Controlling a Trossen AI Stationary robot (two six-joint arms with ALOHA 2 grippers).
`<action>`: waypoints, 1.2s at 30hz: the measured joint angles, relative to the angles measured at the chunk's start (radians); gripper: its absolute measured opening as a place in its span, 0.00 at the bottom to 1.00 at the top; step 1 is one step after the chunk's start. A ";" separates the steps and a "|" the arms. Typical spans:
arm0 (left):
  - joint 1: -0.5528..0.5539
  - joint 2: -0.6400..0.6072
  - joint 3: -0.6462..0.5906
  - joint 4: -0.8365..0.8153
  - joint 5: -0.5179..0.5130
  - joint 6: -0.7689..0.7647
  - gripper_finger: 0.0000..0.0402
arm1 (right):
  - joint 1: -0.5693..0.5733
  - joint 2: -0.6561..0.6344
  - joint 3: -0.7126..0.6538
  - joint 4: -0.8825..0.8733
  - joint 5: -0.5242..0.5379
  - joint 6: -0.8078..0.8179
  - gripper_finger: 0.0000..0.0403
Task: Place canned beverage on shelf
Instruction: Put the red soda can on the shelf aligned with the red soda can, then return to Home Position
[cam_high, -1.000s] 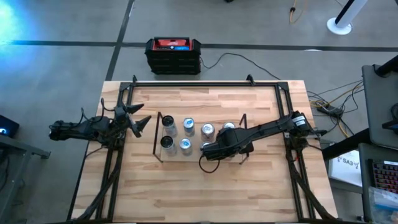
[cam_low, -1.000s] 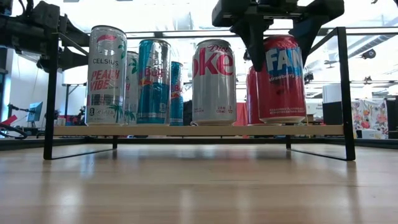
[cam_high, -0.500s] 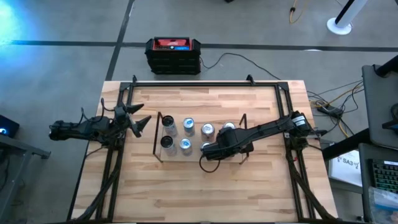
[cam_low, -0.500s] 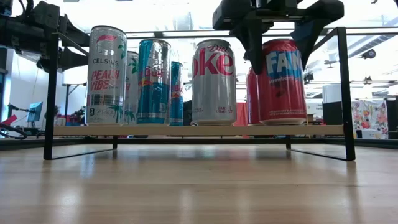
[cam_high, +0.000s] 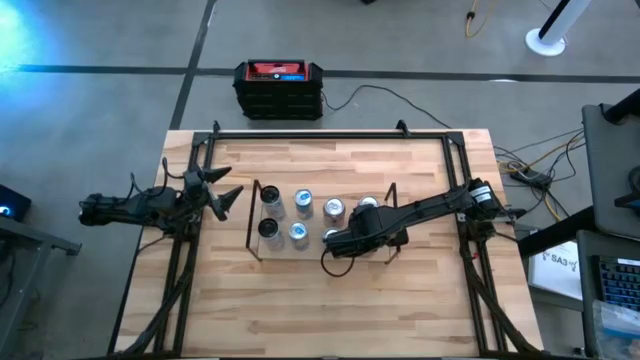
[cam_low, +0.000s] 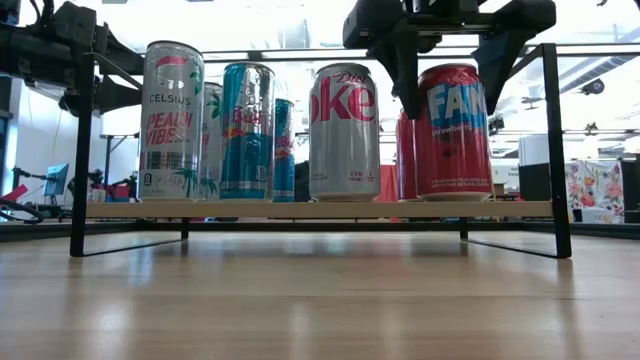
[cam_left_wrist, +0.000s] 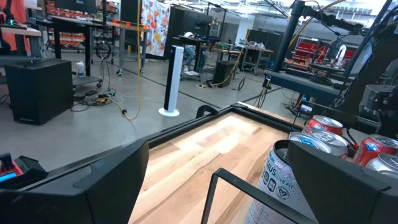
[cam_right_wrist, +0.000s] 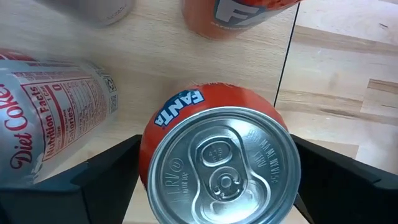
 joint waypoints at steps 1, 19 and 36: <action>0.000 0.000 0.000 0.000 0.000 0.000 0.92 | 0.000 0.000 0.000 0.000 -0.003 0.000 0.91; 0.000 0.000 0.000 0.000 0.000 0.000 0.92 | 0.071 0.000 0.128 -0.096 -0.107 -0.021 0.92; 0.000 0.000 0.000 0.000 0.000 0.000 0.92 | 0.312 -0.205 0.148 -0.087 0.068 -0.045 0.92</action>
